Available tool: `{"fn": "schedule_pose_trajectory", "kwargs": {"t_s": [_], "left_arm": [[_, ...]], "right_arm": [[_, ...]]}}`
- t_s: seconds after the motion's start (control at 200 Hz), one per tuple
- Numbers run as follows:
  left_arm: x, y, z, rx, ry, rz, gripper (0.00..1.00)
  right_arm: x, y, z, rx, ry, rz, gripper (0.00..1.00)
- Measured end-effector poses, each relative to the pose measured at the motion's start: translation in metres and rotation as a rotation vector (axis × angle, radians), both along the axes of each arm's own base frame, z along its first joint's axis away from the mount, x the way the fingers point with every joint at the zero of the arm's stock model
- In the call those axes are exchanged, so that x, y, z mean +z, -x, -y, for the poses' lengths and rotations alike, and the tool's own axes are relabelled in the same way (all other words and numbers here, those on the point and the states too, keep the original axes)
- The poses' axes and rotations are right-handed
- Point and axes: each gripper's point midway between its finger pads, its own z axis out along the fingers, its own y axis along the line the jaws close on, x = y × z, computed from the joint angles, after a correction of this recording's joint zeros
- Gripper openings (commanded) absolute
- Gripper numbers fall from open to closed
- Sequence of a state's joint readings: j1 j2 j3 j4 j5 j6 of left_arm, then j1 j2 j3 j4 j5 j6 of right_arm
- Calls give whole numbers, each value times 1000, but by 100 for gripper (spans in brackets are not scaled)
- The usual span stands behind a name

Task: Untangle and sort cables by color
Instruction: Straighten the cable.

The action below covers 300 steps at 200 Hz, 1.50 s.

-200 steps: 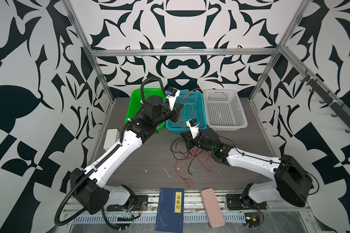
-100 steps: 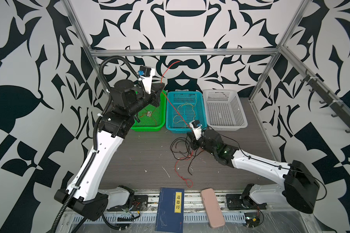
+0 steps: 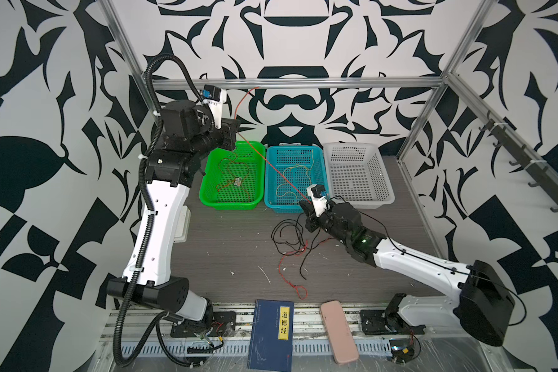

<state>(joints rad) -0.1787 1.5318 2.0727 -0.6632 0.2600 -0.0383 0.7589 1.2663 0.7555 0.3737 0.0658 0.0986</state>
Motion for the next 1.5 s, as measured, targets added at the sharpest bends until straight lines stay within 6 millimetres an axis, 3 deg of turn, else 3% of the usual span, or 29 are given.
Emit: {"fn": "schedule_pose_trajectory", "kwargs": {"t_s": [0.215,0.315,0.425,0.56,0.72,0.82,0.91,0.985,1.13,1.321,1.501], "left_arm": [[33,-10,-41,67,46,23,0],[37,-9,-60,106,63,19,0],[33,-12,-67,125,70,14,0],[-3,-20,-75,153,70,-27,0],[-80,-39,-97,242,56,-97,0],[-116,-62,-110,298,25,-143,0],[-135,-85,-114,313,7,-168,0],[-143,-102,-115,309,-5,-184,0],[-132,-115,-111,276,-20,-170,0],[-94,-107,-96,189,8,-138,0],[-66,-111,-99,178,44,-98,0]], "right_arm": [[3,-9,19,-23,-9,9,2],[6,-8,28,-22,-14,10,1],[6,-7,36,-24,-10,-2,1],[-2,-2,43,-26,16,-49,1],[-3,2,49,-33,40,-118,0],[15,0,46,-22,36,-124,0],[39,-1,41,-2,19,-92,0],[48,0,40,8,29,-71,1],[41,6,55,-3,94,-73,1],[59,4,121,-148,90,-32,1],[55,3,153,-241,109,-61,3]]}}
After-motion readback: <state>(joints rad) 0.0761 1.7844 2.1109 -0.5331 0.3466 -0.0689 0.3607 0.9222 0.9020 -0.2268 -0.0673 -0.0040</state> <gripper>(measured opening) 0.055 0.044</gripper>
